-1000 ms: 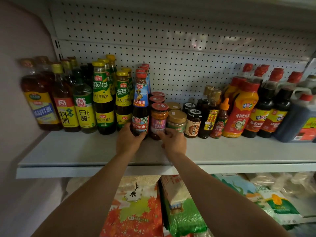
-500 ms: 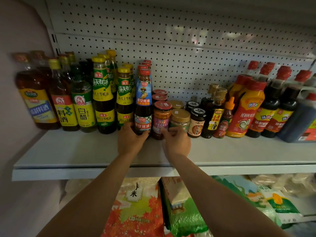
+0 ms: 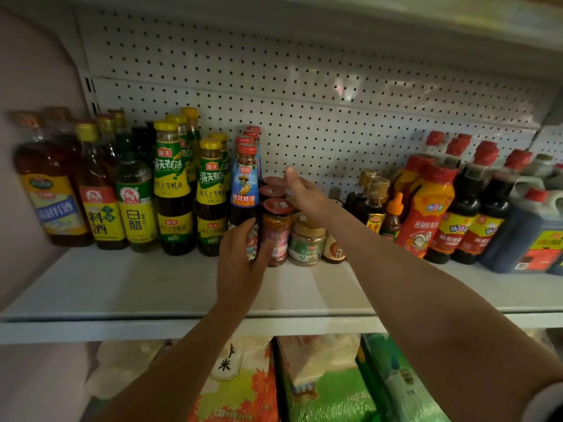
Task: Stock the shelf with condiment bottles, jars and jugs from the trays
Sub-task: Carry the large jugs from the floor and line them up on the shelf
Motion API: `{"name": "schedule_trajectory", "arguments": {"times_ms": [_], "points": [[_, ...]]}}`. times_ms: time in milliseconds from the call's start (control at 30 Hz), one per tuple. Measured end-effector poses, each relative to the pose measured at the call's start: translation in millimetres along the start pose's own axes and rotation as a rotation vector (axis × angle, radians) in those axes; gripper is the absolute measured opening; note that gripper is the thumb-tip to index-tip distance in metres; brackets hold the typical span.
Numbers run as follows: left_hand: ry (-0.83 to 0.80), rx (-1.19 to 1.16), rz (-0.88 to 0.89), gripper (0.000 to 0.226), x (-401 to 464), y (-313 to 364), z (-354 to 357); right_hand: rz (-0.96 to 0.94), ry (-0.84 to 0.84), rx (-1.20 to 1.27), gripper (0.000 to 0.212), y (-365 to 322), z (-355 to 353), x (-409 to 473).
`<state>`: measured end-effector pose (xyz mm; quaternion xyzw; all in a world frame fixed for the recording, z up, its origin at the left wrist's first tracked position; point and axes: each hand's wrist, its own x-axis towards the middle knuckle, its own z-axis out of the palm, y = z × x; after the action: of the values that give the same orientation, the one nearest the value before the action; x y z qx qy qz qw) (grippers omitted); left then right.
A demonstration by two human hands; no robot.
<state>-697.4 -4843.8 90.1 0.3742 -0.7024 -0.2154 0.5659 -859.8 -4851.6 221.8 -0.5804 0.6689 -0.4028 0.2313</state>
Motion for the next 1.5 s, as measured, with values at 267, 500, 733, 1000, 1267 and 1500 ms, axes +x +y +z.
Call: {"name": "schedule_trajectory", "arguments": {"times_ms": [267, 500, 733, 1000, 1267, 1500], "points": [[-0.029, 0.082, 0.046, 0.059, 11, 29, 21, 0.046, -0.174, -0.048, 0.079, 6, 1, 19], [-0.121, 0.245, -0.033, 0.055, 7, 30, 25, 0.047, -0.111, -0.066, 0.080, 6, -2, 19], [-0.124, 0.135, -0.084, 0.057, -13, 29, 25, 0.071, -0.170, -0.210, 0.091, -2, -1, 22], [-0.101, 0.237, -0.111, 0.060, -30, 19, 26, 0.028, -0.229, -0.066, 0.076, 7, -1, 34], [-0.114, 0.267, -0.113, 0.056, -29, 14, 27, 0.037, -0.195, -0.119, 0.072, 3, 1, 44], [-0.107, 0.298, -0.103, 0.048, -29, 20, 26, -0.048, -0.238, -0.211, 0.081, 1, 4, 59]]}}
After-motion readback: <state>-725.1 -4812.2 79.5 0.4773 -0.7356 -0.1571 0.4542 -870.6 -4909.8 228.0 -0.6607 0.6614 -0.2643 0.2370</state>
